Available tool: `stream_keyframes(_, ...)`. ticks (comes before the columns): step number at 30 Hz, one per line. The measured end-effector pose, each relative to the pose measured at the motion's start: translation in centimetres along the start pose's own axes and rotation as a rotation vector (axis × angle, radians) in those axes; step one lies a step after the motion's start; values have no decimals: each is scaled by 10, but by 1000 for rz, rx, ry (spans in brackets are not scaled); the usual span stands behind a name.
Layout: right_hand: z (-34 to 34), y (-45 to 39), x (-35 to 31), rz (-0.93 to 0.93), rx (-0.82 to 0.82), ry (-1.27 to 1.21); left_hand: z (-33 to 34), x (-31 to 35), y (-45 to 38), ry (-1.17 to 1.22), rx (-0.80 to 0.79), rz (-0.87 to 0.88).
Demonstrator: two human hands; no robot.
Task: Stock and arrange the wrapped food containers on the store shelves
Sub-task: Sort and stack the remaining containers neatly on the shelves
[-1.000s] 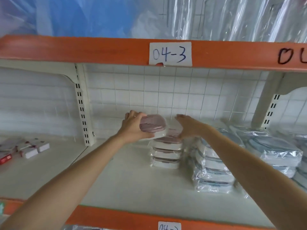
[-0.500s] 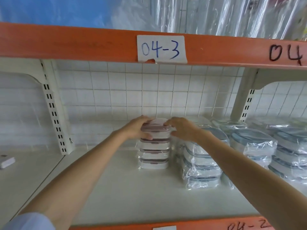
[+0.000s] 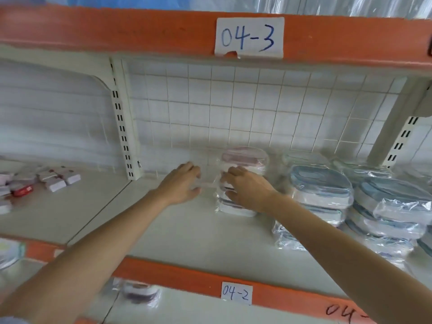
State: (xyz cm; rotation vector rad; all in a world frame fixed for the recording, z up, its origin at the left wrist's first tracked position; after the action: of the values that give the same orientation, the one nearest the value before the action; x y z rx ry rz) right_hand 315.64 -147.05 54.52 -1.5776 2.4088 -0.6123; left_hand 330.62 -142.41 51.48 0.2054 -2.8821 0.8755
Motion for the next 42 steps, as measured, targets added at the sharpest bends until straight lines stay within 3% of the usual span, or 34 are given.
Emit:
stream_keyframes(5,55,26,-48,-156,-223,-47,6,-17,79,-207,-233,14)
stream_keyframes(9,56,38,-73,-167,-234,-89,-10,-25,114,-243,-317,-5)
stream_keyframes(22,47,117,-173,-99,-196,-120,-41,-2,237,-232,-202,131)
stream_keyframes(27,74,177,-209,-76,-348,-140,-34,5,300,-149,-264,76)
stream_keyframes(32,95,206,-207,21,-437,-157,-21,5,331,-92,-368,20)
stream_keyframes(37,126,211,-187,89,-484,-120,-6,-5,325,-9,-368,-86)
stream_keyframes(42,195,198,-159,229,-323,-177,64,-22,324,84,-271,-219)
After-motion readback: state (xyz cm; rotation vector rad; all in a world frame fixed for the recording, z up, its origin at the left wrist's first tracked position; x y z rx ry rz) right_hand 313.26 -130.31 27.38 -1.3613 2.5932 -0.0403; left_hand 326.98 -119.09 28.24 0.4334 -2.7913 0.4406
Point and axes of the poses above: each hand's wrist, its own y-axis away from the middle knuckle, its own z-axis out of the palm, x = y × z, the point moved 6 cm from there along -y, towards the middle knuckle, and after that the axes turned 13 degrees about x, right-handed, at the moved point
